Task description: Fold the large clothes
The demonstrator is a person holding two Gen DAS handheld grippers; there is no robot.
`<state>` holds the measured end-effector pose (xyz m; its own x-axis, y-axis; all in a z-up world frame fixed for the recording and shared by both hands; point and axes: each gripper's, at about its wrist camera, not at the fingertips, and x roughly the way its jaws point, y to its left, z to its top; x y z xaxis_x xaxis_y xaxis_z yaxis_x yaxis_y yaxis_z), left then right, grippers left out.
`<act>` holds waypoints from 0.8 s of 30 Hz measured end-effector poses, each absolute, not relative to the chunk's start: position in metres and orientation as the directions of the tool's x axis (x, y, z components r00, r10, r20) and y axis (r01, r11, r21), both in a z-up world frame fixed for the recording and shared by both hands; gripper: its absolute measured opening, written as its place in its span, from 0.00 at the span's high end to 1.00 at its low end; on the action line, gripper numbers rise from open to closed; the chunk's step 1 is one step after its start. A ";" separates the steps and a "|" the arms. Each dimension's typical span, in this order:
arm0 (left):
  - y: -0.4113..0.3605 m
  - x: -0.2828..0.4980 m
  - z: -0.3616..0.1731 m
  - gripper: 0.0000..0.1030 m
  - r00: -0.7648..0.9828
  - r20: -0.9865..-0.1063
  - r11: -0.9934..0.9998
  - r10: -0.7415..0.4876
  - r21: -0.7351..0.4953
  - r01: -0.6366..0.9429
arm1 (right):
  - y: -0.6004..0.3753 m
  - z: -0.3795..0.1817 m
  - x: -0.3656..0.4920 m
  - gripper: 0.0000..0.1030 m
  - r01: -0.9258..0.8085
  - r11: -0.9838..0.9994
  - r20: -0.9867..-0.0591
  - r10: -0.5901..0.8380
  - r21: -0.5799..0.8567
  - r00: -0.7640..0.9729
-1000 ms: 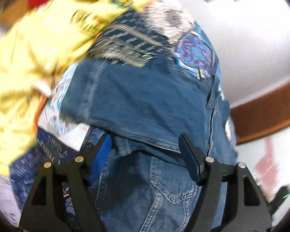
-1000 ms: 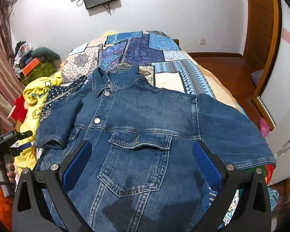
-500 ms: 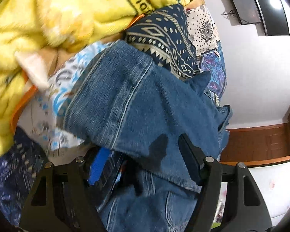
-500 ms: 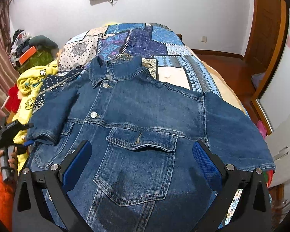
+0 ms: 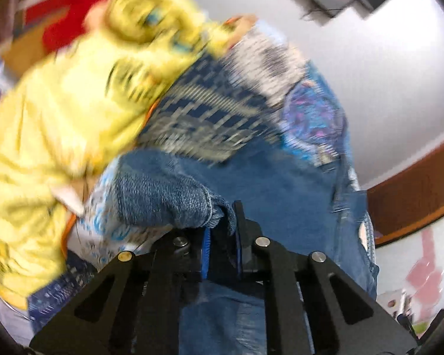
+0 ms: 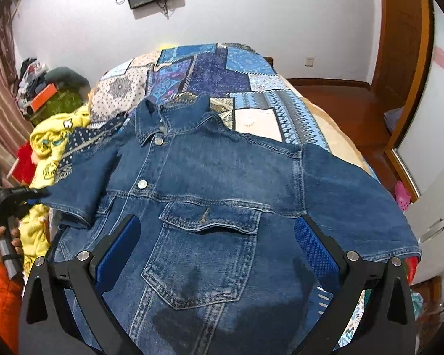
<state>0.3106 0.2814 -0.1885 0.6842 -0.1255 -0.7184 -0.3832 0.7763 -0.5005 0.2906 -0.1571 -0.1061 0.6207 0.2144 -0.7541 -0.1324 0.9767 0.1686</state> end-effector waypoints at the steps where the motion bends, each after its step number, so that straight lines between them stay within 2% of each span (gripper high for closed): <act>1: 0.276 0.312 -0.175 0.88 0.698 -0.706 0.791 -0.120 -0.493 -0.362 | -0.160 -0.105 0.290 0.00 -0.129 0.977 -0.751 0.215 0.172 0.624; 7: 0.219 0.328 -0.090 0.89 0.791 -0.594 0.856 -0.148 -0.478 -0.199 | -0.184 -0.102 0.282 0.00 -0.097 0.975 -0.735 0.216 0.202 0.643; 13: 0.134 0.361 -0.050 0.89 0.791 -0.554 0.887 -0.260 -0.461 -0.032 | -0.214 -0.104 0.270 0.00 -0.061 0.968 -0.726 0.224 0.243 0.650; 18: 0.051 0.393 -0.053 0.89 0.723 -0.603 0.912 -0.336 -0.402 0.088 | -0.245 -0.108 0.261 0.00 -0.007 0.971 -0.734 0.185 0.239 0.653; 24: -0.034 0.414 -0.105 0.89 0.566 -0.715 0.908 -0.410 -0.378 0.180 | -0.284 -0.121 0.251 0.00 0.086 0.966 -0.761 0.136 0.245 0.635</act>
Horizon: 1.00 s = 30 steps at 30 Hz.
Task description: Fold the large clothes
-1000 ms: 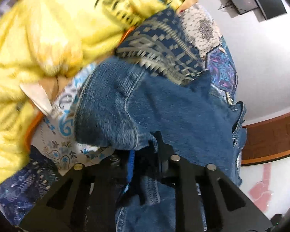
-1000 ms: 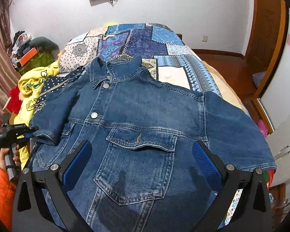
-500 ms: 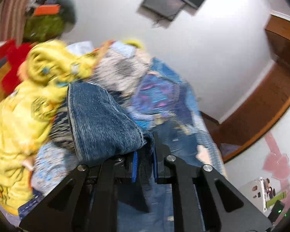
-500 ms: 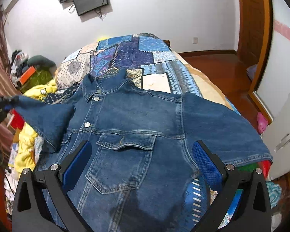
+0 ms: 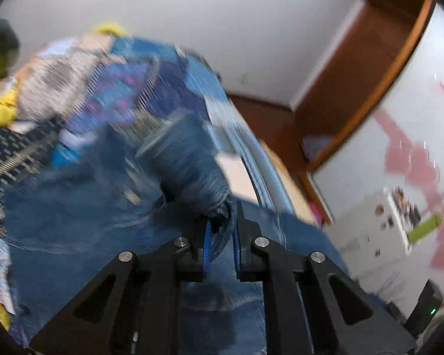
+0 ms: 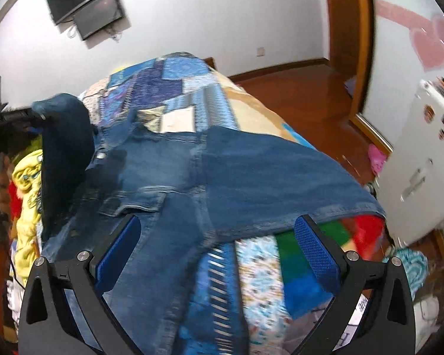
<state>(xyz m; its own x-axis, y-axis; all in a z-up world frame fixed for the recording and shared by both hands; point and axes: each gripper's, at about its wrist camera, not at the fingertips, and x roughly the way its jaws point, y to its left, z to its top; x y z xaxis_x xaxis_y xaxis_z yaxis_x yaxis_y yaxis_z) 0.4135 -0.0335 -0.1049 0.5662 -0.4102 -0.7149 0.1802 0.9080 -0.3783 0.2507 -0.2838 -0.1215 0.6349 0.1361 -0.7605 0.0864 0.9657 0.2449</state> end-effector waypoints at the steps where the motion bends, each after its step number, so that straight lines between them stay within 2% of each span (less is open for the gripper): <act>1: -0.049 0.414 -0.120 0.89 0.522 -0.742 0.906 -0.421 -0.374 0.200 | -0.287 -0.123 0.250 0.00 0.095 0.965 -0.764 0.133 0.246 0.632; 6: -0.097 0.396 -0.175 0.89 0.386 -0.845 0.923 -0.369 -0.283 0.262 | -0.306 -0.133 0.246 0.00 0.142 0.960 -0.783 0.107 0.242 0.613; 9: -0.110 0.381 -0.190 0.88 0.361 -0.868 0.925 -0.341 -0.241 0.293 | -0.311 -0.137 0.247 0.00 0.157 0.958 -0.790 0.098 0.239 0.606; 11: -0.115 0.373 -0.191 0.84 0.357 -0.873 0.925 -0.333 -0.229 0.304 | -0.315 -0.141 0.248 0.00 0.168 0.956 -0.795 0.094 0.239 0.599; 12: -0.115 0.370 -0.191 0.75 0.349 -0.875 0.921 -0.336 -0.228 0.315 | -0.316 -0.142 0.250 0.00 0.172 0.955 -0.798 0.093 0.240 0.595; 13: -0.115 0.367 -0.191 0.60 0.338 -0.876 0.917 -0.345 -0.238 0.321 | -0.317 -0.143 0.250 0.00 0.174 0.955 -0.800 0.093 0.240 0.593; 15: -0.117 0.357 -0.190 0.47 0.297 -0.867 0.893 -0.399 -0.294 0.341 | -0.318 -0.145 0.252 0.00 0.178 0.955 -0.805 0.091 0.238 0.587; 23: -0.106 0.333 -0.170 0.46 0.353 -0.862 0.900 -0.364 -0.229 0.371 | -0.331 -0.147 0.253 0.00 0.195 0.950 -0.803 0.085 0.244 0.589; 27: -0.071 0.338 -0.157 0.39 0.432 -0.837 0.930 -0.336 -0.221 0.295 | -0.356 -0.147 0.253 0.00 0.232 0.924 -0.796 0.113 0.304 0.595; 30: -0.037 0.341 -0.153 0.37 0.493 -0.830 0.962 -0.262 -0.180 0.207 | -0.377 -0.153 0.254 0.00 0.264 0.894 -0.794 0.146 0.361 0.590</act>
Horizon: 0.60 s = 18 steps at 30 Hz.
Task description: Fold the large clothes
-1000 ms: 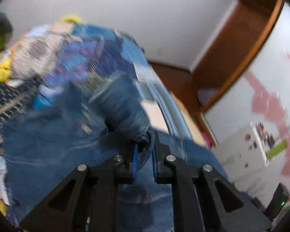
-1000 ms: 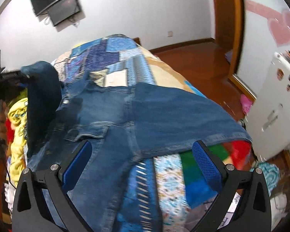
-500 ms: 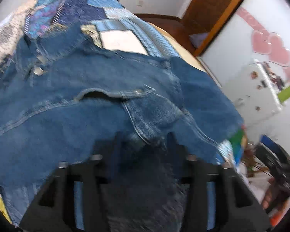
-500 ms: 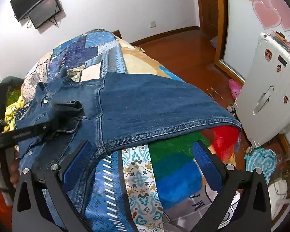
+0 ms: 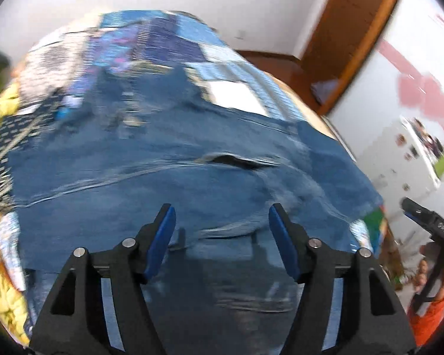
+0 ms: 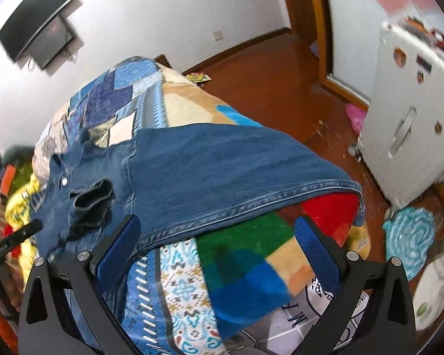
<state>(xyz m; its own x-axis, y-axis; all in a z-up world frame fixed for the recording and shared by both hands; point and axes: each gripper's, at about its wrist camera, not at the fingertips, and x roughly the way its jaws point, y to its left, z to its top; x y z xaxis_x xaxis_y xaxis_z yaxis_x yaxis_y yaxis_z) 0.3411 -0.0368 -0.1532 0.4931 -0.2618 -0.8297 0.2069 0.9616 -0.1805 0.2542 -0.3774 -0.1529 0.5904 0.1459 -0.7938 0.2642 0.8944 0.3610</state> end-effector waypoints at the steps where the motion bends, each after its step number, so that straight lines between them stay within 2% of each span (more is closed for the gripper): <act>1: -0.030 0.342 -0.153 0.37 0.501 -0.831 0.968 -0.242 -0.169 0.187 | -0.383 -0.155 0.255 0.00 0.273 0.885 -0.794 0.157 0.376 0.587; 7: 0.023 0.334 -0.166 0.37 0.511 -0.848 0.990 -0.137 -0.125 0.058 | -0.413 -0.186 0.265 0.00 0.319 0.814 -0.797 0.260 0.485 0.546; 10: 0.038 0.327 -0.175 0.37 0.503 -0.855 0.990 -0.125 -0.137 0.012 | -0.423 -0.205 0.274 0.10 0.341 0.766 -0.788 0.328 0.545 0.521; 16: 0.059 0.312 -0.187 0.37 0.489 -0.865 0.986 -0.113 -0.157 -0.051 | -0.442 -0.224 0.286 0.13 0.360 0.680 -0.728 0.383 0.639 0.569; 18: 0.062 0.306 -0.190 0.37 0.485 -0.868 0.985 -0.107 -0.158 -0.064 | -0.449 -0.227 0.289 0.20 0.366 0.658 -0.712 0.386 0.658 0.587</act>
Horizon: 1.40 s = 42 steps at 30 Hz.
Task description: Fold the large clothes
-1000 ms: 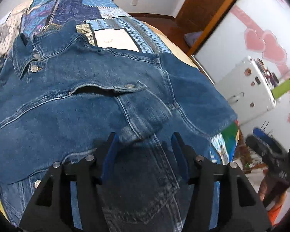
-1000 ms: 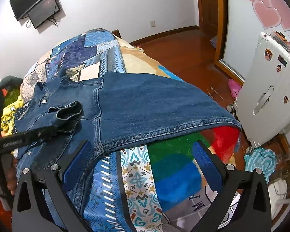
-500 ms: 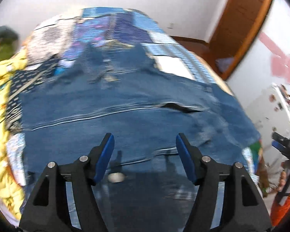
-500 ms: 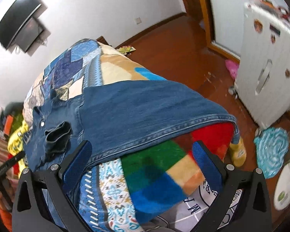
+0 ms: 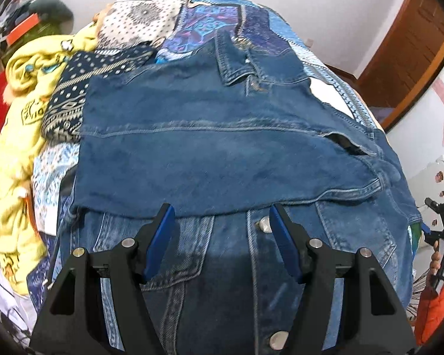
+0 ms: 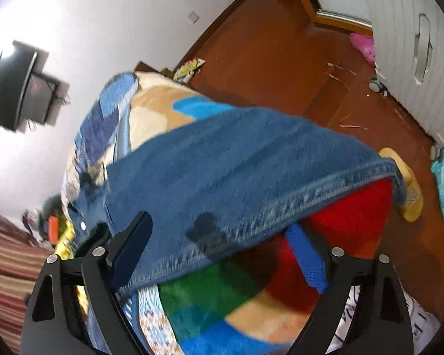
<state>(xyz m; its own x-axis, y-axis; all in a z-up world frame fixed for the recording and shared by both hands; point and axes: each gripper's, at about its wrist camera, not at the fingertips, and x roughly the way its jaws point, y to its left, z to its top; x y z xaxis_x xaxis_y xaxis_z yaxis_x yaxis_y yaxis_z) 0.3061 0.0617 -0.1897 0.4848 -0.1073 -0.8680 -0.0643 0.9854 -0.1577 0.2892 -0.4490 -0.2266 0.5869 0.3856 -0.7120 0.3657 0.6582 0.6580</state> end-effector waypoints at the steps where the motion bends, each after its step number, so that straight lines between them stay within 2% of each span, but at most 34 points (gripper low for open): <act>1: 0.063 0.305 -0.191 0.37 0.483 -0.870 0.985 -0.103 -0.156 -0.071 | -0.451 -0.228 0.291 0.24 0.370 0.658 -0.712 0.377 0.656 0.592; 3: 0.064 0.301 -0.194 0.37 0.477 -0.873 0.984 -0.099 -0.156 -0.081 | -0.455 -0.234 0.301 0.53 0.402 0.670 -0.739 0.340 0.624 0.582; 4: 0.065 0.300 -0.195 0.37 0.476 -0.874 0.984 -0.101 -0.160 -0.085 | -0.457 -0.237 0.303 0.60 0.417 0.671 -0.750 0.329 0.613 0.574; 5: 0.066 0.298 -0.196 0.37 0.475 -0.874 0.983 -0.101 -0.162 -0.087 | -0.459 -0.242 0.305 0.72 0.442 0.666 -0.763 0.315 0.601 0.564; 11: 0.070 0.289 -0.191 0.37 0.491 -0.867 0.986 -0.083 -0.143 -0.086 | -0.458 -0.231 0.306 0.86 0.473 0.663 -0.772 0.261 0.580 0.579; 13: 0.071 0.287 -0.189 0.37 0.497 -0.864 0.987 -0.081 -0.140 -0.081 | -0.453 -0.215 0.305 0.89 0.457 0.695 -0.772 0.227 0.556 0.594; 20: 0.076 0.277 -0.183 0.37 0.521 -0.849 0.987 -0.086 -0.145 -0.074 | -0.425 -0.122 0.315 0.92 0.285 0.789 -0.663 0.196 0.545 0.723; 25: 0.080 0.267 -0.176 0.37 0.546 -0.834 0.990 -0.080 -0.129 -0.053 | -0.371 -0.045 0.329 0.92 0.082 0.832 -0.535 0.274 0.549 0.799; 29: 0.089 0.259 -0.172 0.34 0.564 -0.821 0.988 -0.092 -0.146 -0.051 | -0.314 -0.013 0.341 0.92 -0.056 0.832 -0.477 0.370 0.552 0.797; 35: 0.103 0.247 -0.168 0.32 0.577 -0.813 0.990 -0.079 -0.132 -0.050 | -0.221 -0.026 0.350 0.92 -0.198 0.816 -0.493 0.501 0.543 0.712; 42: 0.120 0.234 -0.169 0.28 0.580 -0.811 0.984 -0.081 -0.157 -0.081 | -0.127 -0.107 0.363 0.92 -0.252 0.786 -0.638 0.609 0.564 0.471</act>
<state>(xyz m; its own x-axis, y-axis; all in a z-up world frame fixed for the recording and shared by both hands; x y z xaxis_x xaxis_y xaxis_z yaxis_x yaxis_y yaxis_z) 0.2338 0.1200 -0.1687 0.5798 -0.0811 -0.8107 -0.0812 0.9843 -0.1565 0.3629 -0.1269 -0.1069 0.4713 0.6089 -0.6381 -0.2522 0.7863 0.5641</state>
